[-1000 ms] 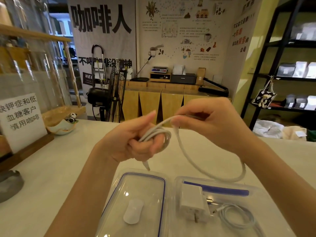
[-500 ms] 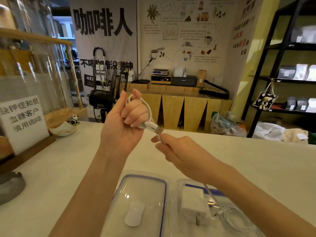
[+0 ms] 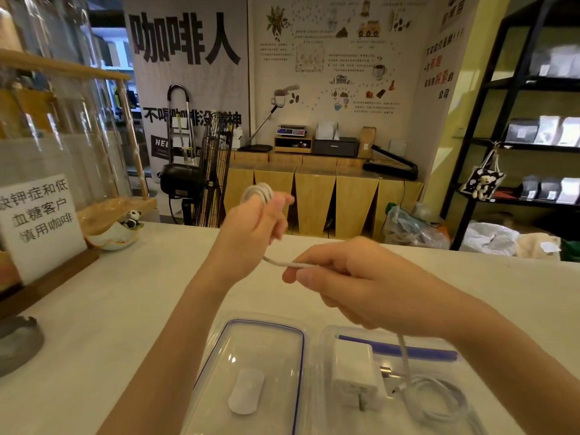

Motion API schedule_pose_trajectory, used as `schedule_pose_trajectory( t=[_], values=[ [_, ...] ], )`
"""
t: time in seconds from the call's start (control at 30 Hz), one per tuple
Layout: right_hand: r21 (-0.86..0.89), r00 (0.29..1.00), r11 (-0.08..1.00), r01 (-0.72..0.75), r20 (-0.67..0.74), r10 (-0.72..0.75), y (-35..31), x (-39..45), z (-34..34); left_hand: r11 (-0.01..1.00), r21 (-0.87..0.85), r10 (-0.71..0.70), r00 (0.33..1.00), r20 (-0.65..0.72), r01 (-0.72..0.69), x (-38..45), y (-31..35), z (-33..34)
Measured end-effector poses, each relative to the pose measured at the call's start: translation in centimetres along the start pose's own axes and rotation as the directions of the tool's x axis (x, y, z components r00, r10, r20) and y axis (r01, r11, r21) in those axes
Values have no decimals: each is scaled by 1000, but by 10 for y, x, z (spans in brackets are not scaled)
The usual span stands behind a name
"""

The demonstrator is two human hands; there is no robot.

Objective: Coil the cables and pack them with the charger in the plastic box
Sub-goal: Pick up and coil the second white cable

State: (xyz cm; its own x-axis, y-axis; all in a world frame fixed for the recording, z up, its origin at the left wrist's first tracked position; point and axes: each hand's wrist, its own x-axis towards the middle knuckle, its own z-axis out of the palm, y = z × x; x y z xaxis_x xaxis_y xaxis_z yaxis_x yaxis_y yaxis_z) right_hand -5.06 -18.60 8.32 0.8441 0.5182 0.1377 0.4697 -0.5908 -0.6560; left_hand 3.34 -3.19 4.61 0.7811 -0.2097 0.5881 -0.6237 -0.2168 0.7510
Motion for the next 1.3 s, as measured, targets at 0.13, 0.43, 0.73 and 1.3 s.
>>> schedule_pose_trajectory(
  t=[0.13, 0.43, 0.73, 1.3],
  values=[
    [-22, 990, 996, 82, -116, -84, -4, -3, -22, 985, 26, -170, 922, 347, 172, -3, 0, -2],
    [327, 946, 925, 194, -313, -88, 23, 10, -32, 583, -607, 402, 458, 793, 540, -6, 14, -12],
    [197, 964, 975, 102, -260, -48, 41, 16, 27, -34, -841, 317, 804, 502, 539, 0, 19, -7],
    [-735, 828, 676, 61, -340, -445, 33, -18, 23, 986, -61, -127, 935, 332, 155, -14, 15, 40]
  ],
)
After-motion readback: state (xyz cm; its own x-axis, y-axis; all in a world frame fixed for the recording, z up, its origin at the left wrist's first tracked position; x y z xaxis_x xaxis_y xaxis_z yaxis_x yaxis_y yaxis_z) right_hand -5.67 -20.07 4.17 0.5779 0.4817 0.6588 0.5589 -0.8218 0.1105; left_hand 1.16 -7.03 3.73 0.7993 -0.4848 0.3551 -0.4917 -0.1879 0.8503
